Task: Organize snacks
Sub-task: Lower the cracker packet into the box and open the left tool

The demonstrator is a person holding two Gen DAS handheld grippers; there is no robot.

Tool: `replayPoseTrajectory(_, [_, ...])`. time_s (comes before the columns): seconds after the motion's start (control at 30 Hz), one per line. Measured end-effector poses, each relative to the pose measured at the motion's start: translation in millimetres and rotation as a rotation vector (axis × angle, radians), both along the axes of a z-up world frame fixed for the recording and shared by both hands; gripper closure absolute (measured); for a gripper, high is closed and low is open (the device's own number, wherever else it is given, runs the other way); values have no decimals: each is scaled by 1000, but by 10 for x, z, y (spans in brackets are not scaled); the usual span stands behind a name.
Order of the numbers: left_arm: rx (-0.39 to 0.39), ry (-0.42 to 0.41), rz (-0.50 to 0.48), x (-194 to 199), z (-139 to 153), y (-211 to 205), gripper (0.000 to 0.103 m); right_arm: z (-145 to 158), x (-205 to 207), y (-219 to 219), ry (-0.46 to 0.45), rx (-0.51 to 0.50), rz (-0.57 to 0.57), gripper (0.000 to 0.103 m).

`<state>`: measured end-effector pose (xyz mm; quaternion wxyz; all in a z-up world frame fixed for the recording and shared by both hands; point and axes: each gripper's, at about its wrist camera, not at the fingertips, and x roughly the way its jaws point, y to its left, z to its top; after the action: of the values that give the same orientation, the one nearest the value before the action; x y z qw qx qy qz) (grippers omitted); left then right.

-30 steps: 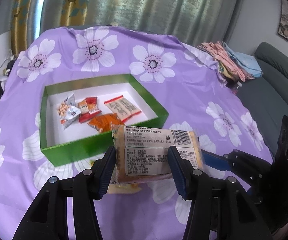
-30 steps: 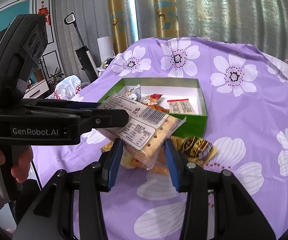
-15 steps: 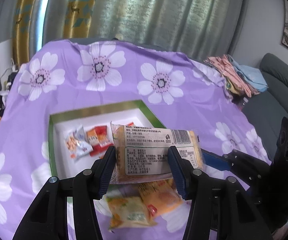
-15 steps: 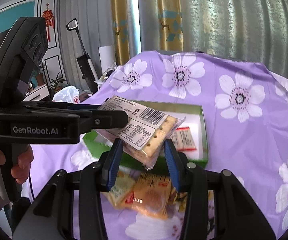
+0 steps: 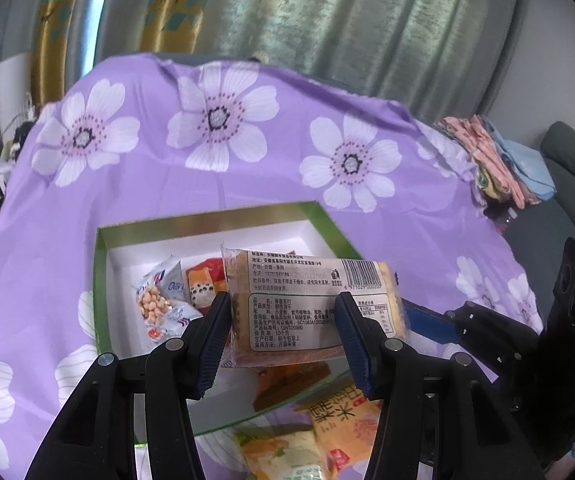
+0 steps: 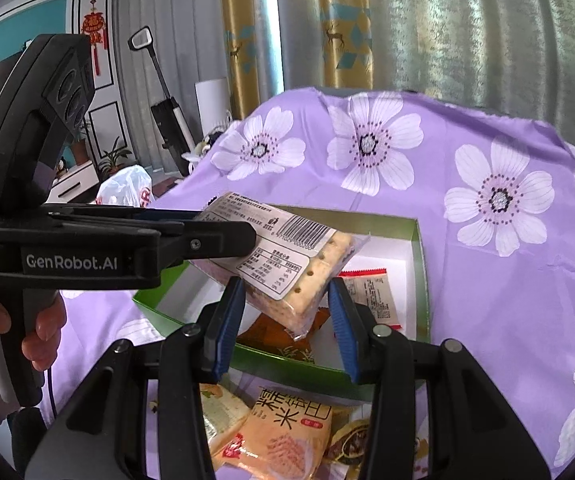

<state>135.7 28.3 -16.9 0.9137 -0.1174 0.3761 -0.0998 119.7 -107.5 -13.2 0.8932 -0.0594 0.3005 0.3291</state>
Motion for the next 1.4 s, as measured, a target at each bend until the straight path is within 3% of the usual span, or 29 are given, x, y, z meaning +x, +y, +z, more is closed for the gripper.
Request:
replayPoseTrajectory(0.3, [-54, 87, 41, 179, -328, 177, 50, -271, 228, 176, 71, -48, 19, 59])
replayPoseTrajectory(0.6, [-54, 130, 55, 251, -517, 199, 50, -455, 370, 267, 135, -88, 21, 59])
replayPoseTrajectory(1.4, [7, 135, 68, 254, -490, 140, 50, -512, 415, 277, 182, -96, 7, 56])
